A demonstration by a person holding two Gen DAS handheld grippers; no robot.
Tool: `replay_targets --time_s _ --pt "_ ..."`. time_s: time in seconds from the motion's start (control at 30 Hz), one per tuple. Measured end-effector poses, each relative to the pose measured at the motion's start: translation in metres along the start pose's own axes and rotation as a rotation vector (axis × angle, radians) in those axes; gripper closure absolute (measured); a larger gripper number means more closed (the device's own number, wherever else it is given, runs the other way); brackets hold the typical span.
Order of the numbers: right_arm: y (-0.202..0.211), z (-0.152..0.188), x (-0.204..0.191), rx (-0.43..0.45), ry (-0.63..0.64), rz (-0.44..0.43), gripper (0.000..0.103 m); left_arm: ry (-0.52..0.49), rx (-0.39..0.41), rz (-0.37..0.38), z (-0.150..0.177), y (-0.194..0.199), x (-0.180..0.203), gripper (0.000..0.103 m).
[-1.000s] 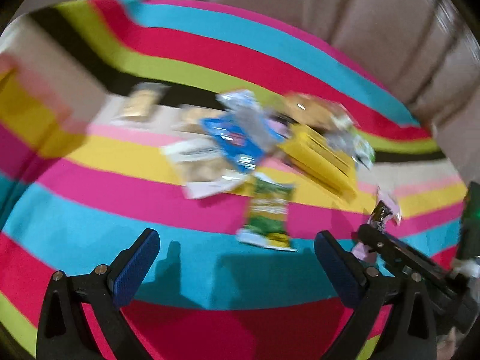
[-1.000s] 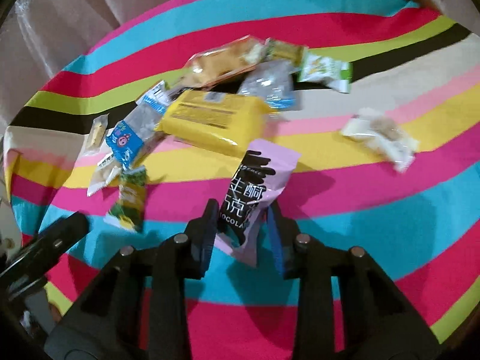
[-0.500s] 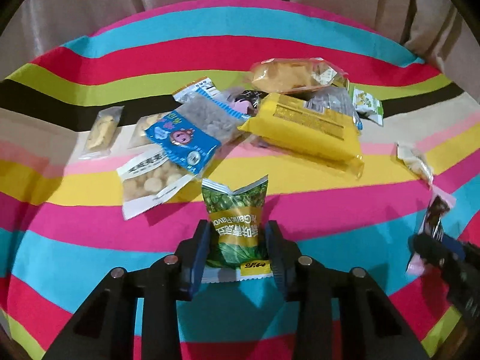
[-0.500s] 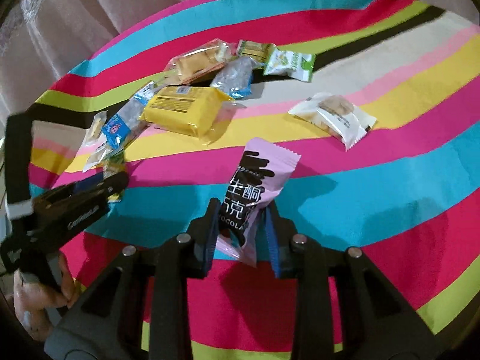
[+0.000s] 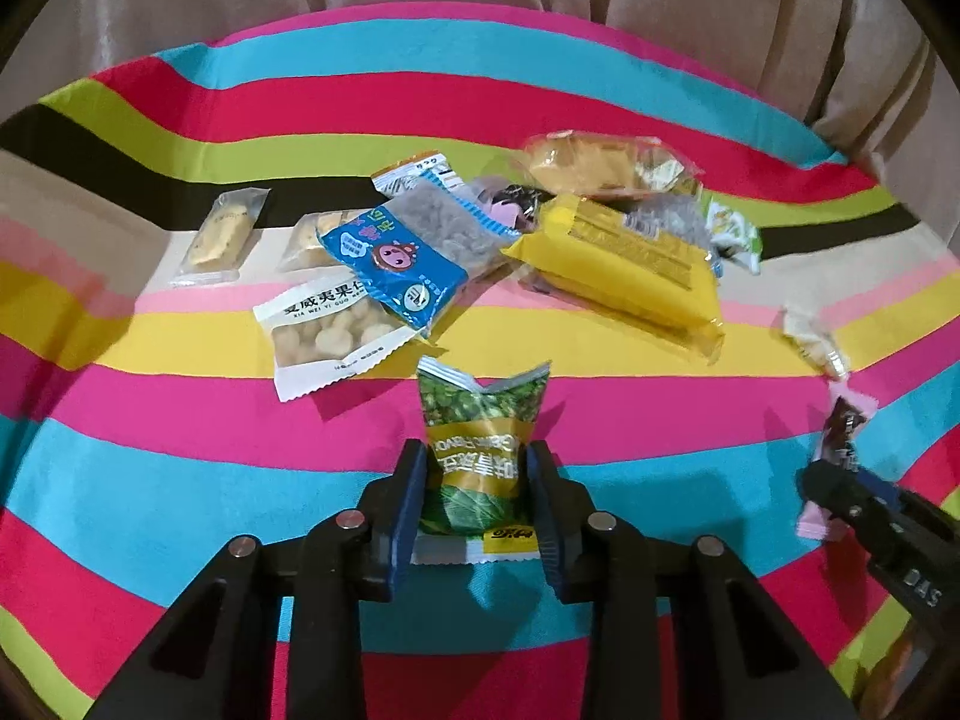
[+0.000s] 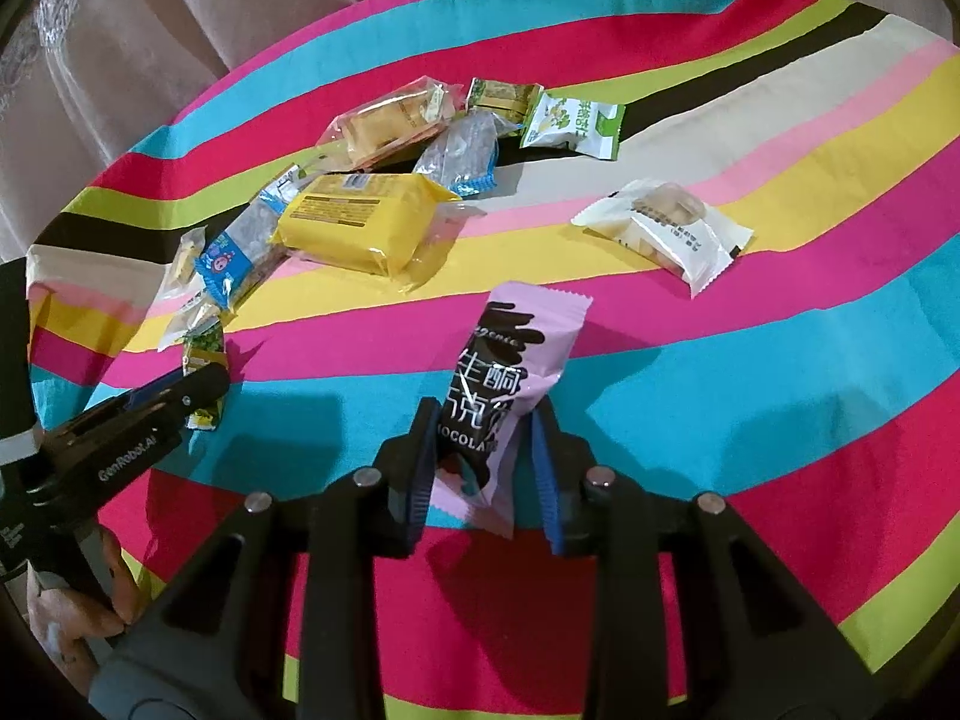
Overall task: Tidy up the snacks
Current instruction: 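Carry both packets to the white box and open both tools to drop them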
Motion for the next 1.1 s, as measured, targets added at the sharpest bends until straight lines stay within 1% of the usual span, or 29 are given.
replay_targets --time_s 0.03,0.07,0.1,0.13,0.2,0.23,0.27,0.33,0.37,0.4,0.47,0.5,0.53,0.6,0.63,0.67,0.7,0.8,0.97,1.07,1.1 --pt "0.002 0.002 0.0 -0.004 0.006 0.007 0.073 0.006 0.004 0.007 0.003 0.004 -0.001 0.069" --pt "0.005 0.004 -0.001 -0.006 0.012 0.005 0.08 0.028 0.007 0.013 0.01 0.013 -0.003 0.069" --pt "0.014 0.007 -0.003 -0.005 0.019 -0.006 0.08 0.055 0.013 0.029 0.016 0.021 -0.005 0.069" --pt "0.023 0.01 -0.006 0.01 0.027 -0.012 0.08 0.076 0.027 0.025 0.021 0.031 -0.007 0.069" --pt "0.043 0.015 -0.013 0.047 0.058 -0.015 0.08 0.085 0.073 -0.014 0.026 0.053 -0.012 0.069" --pt "0.053 0.016 -0.016 0.074 0.07 -0.016 0.08 0.083 0.113 -0.032 0.026 0.07 -0.013 0.069" --pt "0.067 0.018 -0.02 0.112 0.08 -0.023 0.08 0.079 0.137 -0.038 0.024 0.081 -0.012 0.069" --pt "0.088 0.02 -0.028 0.158 0.097 -0.026 0.08 0.065 0.199 -0.056 0.017 0.105 -0.011 0.069" --pt "0.1 0.02 -0.033 0.191 0.107 -0.031 0.08 0.057 0.25 -0.067 0.011 0.124 -0.01 0.069" --pt "0.115 0.019 -0.039 0.226 0.116 -0.043 0.08 0.057 0.277 -0.068 0.008 0.135 -0.01 0.069" --pt "0.142 0.018 -0.048 0.286 0.135 -0.054 0.08 0.051 0.367 -0.076 -0.002 0.171 -0.009 0.069" --pt "0.167 0.017 -0.056 0.348 0.156 -0.064 0.08 0.047 0.396 -0.082 -0.005 0.183 -0.009 0.069" --pt "0.181 0.015 -0.061 0.385 0.168 -0.072 0.08 0.041 0.435 -0.087 -0.008 0.2 -0.007 0.069" --pt "0.229 0.015 -0.071 0.499 0.207 -0.086 0.08 0.027 0.529 -0.092 -0.014 0.239 -0.001 0.069" --pt "0.242 0.014 -0.072 0.529 0.217 -0.088 0.08 0.02 0.557 -0.094 -0.015 0.25 0.001 0.069" --pt "0.267 0.016 -0.073 0.579 0.233 -0.095 0.08 0.007 0.595 -0.091 -0.016 0.266 0.006 0.069" --pt "0.284 0.017 -0.074 0.611 0.246 -0.097 0.08 -0.004 0.616 -0.084 -0.016 0.277 0.01 0.069" --pt "0.325 0.026 -0.071 0.667 0.274 -0.1 0.08 -0.04 0.657 -0.042 -0.013 0.304 0.031 0.069" --pt "0.355 0.043 -0.054 0.669 0.299 -0.062 0.08 -0.138 0.661 0.038 0.0 0.329 0.075 0.069" --pt "0.372 0.054 -0.041 0.66 0.296 -0.053 0.08 -0.195 0.659 0.069 0.009 0.334 0.102 0.069" --pt "0.378 0.056 -0.035 0.667 0.297 -0.04 0.08 -0.211 0.653 0.066 0.017 0.337 0.11 0.069"
Point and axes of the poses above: each gripper's, at about its wrist camera, not at the fingertips, and y roughly against the way its jaws point, x to its right, z to its underside, the point moved 8 cm from there along -y, roughly the way its jaws point, and after that the axes turned 10 degrees about -y, right-handed, at the moved point
